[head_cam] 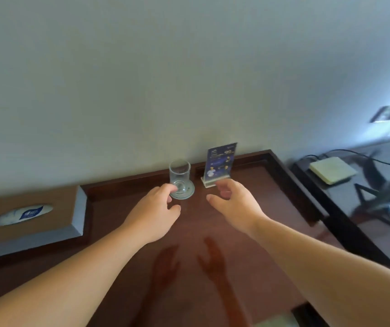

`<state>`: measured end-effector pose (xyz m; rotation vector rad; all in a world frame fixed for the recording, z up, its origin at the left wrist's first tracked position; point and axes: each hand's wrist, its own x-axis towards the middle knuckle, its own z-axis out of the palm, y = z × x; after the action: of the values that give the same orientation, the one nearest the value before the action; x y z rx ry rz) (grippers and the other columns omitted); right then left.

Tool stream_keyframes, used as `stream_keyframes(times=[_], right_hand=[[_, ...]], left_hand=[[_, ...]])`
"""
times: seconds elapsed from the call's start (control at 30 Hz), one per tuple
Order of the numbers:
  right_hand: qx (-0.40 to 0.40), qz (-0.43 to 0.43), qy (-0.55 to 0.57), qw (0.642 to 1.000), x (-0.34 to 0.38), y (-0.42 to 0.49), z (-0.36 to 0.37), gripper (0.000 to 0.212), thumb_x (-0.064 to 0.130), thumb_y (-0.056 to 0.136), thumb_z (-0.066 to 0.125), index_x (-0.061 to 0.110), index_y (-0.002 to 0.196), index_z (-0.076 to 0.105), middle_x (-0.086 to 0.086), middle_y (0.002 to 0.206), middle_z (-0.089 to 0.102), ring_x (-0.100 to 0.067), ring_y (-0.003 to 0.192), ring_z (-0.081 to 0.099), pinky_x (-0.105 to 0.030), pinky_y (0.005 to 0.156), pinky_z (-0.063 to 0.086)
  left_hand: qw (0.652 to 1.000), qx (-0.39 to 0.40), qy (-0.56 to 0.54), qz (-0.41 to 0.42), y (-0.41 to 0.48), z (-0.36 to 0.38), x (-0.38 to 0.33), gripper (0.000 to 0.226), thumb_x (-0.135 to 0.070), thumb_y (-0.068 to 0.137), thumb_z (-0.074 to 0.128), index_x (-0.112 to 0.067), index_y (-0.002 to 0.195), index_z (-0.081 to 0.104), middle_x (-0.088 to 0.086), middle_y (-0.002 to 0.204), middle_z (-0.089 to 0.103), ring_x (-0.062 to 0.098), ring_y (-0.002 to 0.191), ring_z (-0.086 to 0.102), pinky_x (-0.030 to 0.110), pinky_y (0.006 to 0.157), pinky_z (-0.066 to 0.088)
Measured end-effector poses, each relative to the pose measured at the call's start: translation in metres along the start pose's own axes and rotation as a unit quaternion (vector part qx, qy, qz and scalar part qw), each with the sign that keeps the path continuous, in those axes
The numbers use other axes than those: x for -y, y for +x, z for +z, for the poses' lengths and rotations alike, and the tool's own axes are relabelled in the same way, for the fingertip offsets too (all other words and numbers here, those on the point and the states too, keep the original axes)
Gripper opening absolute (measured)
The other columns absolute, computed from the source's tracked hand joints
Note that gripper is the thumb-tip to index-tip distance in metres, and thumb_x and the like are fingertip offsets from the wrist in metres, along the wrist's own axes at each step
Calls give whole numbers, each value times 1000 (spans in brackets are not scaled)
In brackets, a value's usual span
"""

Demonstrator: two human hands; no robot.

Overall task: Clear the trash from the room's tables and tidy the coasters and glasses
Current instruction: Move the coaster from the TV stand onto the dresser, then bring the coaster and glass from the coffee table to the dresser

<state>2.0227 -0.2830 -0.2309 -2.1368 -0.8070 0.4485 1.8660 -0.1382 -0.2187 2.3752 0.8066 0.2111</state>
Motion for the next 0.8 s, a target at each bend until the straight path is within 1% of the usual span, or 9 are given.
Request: stream_keyframes(times=[0.13,0.23,0.27,0.37,0.4,0.57,0.63,0.7,0.8], right_hand=[[-53,-10,-40,998,18,-66,-30,52,51,82,62,29,128,53,14,121,51,1,106,52,-19,74,44],[-96,-14,-55,994,28,-115,-53,48,50,83,61,30,126,54,15,122,50,1,106,53,-13,68,40],[-107,-15,-64,992,29,-130,-61,47,50,83,61,30,125,55,15,123,50,1,107,53,-13,69,40],[-142,-6,-90,986,29,-174,-90,45,50,84,58,32,125,54,15,124,50,-1,108,53,-19,78,44],[-154,3,-93,984,27,-188,-100,45,50,84,58,32,125,54,15,123,50,-1,108,53,-20,79,44],[-209,51,-100,971,2,-255,-153,38,47,84,58,31,119,59,15,113,54,-2,100,57,-22,80,45],[-225,69,-100,967,-15,-282,-173,36,46,84,57,31,117,59,17,109,54,-1,97,57,-20,77,42],[-241,89,-98,962,-34,-310,-195,33,46,84,57,33,114,60,20,105,52,1,94,56,-17,74,39],[-266,118,-96,952,-66,-354,-228,31,47,84,56,35,111,61,22,101,52,2,91,56,-17,73,41]], left_hand=[[997,22,-9,71,-38,-3,-30,43,-36,91,54,-34,133,43,-10,117,50,10,102,53,29,86,45],[992,36,-1,120,-62,-5,-58,43,-37,91,54,-36,132,43,-10,117,50,9,100,54,30,84,46],[990,40,1,136,-68,-5,-70,43,-37,91,54,-35,132,43,-10,116,50,9,100,54,30,84,46],[981,48,6,187,-84,1,-110,41,-36,90,55,-32,130,46,-8,113,51,10,99,53,30,84,43],[978,51,8,203,-90,5,-124,41,-36,90,56,-31,130,47,-8,112,51,11,99,53,30,85,43],[958,92,5,270,-121,39,-195,41,-35,89,55,-31,129,48,-8,110,52,11,98,55,32,84,46],[949,111,3,296,-137,57,-222,41,-34,89,55,-30,129,48,-8,109,51,11,99,55,32,84,47],[939,129,2,318,-153,79,-251,40,-34,89,55,-31,129,49,-9,109,51,10,98,54,30,82,46],[927,151,0,343,-180,115,-299,40,-35,89,55,-32,128,48,-10,109,51,9,97,54,28,81,45]])
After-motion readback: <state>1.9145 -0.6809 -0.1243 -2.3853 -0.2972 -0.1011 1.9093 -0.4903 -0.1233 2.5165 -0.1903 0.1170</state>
